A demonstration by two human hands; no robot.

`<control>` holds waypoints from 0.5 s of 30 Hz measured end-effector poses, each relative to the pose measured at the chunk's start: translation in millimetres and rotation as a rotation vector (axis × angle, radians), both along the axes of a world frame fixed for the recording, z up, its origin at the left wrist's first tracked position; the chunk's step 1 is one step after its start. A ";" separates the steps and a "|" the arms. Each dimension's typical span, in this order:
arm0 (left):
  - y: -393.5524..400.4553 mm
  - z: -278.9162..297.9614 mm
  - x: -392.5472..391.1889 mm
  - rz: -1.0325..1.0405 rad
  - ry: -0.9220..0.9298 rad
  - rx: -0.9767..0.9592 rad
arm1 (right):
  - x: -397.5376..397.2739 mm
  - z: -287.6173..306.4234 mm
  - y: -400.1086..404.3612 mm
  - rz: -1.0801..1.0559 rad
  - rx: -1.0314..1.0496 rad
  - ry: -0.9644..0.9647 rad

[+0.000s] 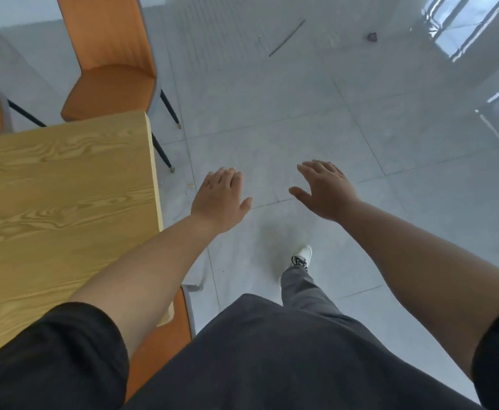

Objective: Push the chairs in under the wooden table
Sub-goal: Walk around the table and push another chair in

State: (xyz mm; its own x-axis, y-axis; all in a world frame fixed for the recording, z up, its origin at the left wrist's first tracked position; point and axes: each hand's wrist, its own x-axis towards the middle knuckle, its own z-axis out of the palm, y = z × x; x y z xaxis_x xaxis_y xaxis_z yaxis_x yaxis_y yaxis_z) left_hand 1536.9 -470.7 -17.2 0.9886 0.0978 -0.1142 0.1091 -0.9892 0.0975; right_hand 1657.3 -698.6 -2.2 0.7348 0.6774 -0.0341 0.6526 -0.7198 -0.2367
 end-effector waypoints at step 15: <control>73.7 22.8 238.8 0.289 -0.062 0.031 | 294.7 12.1 124.4 0.274 0.020 0.011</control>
